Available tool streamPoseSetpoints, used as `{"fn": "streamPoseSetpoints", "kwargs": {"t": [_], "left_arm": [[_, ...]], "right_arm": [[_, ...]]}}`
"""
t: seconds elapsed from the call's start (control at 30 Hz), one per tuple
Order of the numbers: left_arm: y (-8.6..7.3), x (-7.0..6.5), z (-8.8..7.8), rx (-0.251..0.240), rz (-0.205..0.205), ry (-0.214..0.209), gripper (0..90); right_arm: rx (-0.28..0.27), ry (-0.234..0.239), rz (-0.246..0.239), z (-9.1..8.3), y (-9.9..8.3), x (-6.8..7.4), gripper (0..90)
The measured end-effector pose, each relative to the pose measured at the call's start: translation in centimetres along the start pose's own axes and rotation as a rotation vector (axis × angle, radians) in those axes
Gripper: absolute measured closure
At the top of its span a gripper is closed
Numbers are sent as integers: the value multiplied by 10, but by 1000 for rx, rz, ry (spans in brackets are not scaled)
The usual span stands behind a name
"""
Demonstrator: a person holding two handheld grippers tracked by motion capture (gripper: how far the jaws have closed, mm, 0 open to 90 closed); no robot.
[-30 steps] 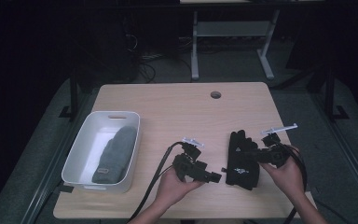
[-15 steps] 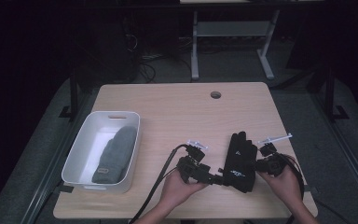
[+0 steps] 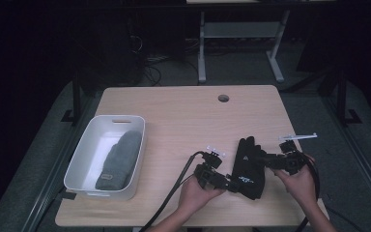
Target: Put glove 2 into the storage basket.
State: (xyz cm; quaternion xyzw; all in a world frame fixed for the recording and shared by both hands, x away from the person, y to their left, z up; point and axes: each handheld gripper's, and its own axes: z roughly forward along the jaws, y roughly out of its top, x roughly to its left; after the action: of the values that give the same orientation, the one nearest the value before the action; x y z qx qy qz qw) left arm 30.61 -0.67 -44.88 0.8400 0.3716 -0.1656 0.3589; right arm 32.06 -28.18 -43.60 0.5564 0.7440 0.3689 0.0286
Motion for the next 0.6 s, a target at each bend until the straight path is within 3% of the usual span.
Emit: {"fn": "streamPoseSetpoints", "kwargs": {"t": [0.1,0.2,0.33,0.47,0.6], "left_arm": [[2,-1,7,12,-2,14,266],[4,-2,16,40,-5,-7,306],[6,-3,20,45,12,15,333],[7,-5,23,44,37,53,436],[8,-6,28,57,76,55,603]], "right_arm": [[-17,-9,33,3,2,-10,402],[-28,-19,44,7,3,-17,387],[-27,-36,53,14,4,-25,380],[-3,-39,65,22,2,-32,389],[1,-29,57,23,1,-33,462]]}}
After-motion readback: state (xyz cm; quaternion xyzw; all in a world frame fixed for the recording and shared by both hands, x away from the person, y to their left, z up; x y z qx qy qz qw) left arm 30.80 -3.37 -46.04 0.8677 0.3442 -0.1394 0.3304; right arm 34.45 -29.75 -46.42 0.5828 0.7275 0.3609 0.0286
